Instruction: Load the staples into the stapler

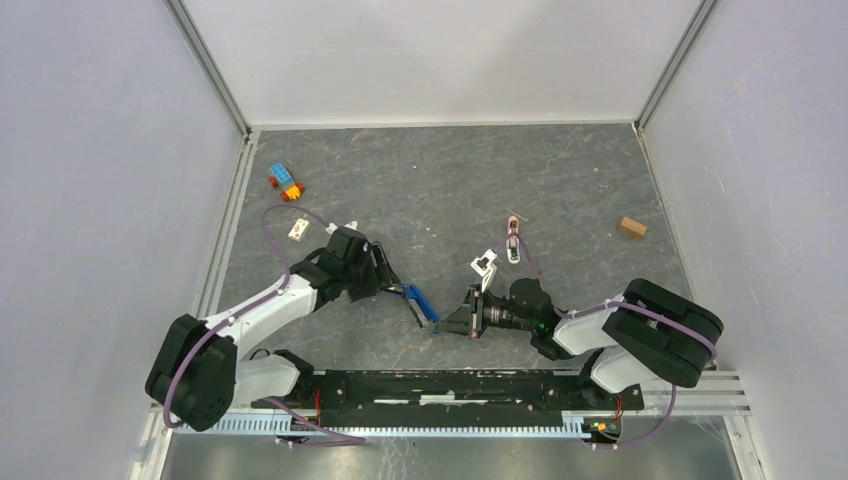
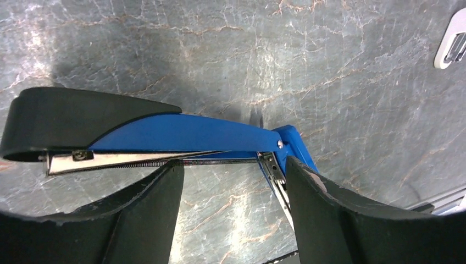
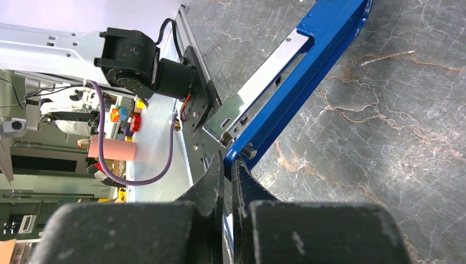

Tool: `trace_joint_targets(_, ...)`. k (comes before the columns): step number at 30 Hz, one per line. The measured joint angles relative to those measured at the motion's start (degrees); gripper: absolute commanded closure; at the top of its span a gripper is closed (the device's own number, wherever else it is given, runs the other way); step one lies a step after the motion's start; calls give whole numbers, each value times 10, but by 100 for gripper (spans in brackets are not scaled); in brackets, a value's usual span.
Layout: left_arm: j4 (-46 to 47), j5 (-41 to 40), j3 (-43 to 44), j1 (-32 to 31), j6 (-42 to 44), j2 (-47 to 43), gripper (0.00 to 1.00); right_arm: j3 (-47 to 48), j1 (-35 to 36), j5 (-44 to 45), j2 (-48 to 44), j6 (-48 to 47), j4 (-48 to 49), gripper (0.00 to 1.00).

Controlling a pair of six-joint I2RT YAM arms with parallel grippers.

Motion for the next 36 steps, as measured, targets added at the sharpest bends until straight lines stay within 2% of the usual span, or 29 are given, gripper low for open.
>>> trace_joint_targets(13, 61, -5, -7, 1, -53, 73, 23, -6, 4, 4, -9, -24, 22, 100)
trace_joint_targets(25, 142, -3, 3, 2, -111, 123, 32, -23, 9, 17, -5, -35, 59, 100)
trace_joint_targets(31, 152, 11, 37, 2, -118, 164, 24, -58, 9, 21, 2, -42, 89, 100)
trace_joint_targets(36, 153, 15, 47, 2, -118, 174, 26, -75, 10, 25, 10, -51, 106, 100)
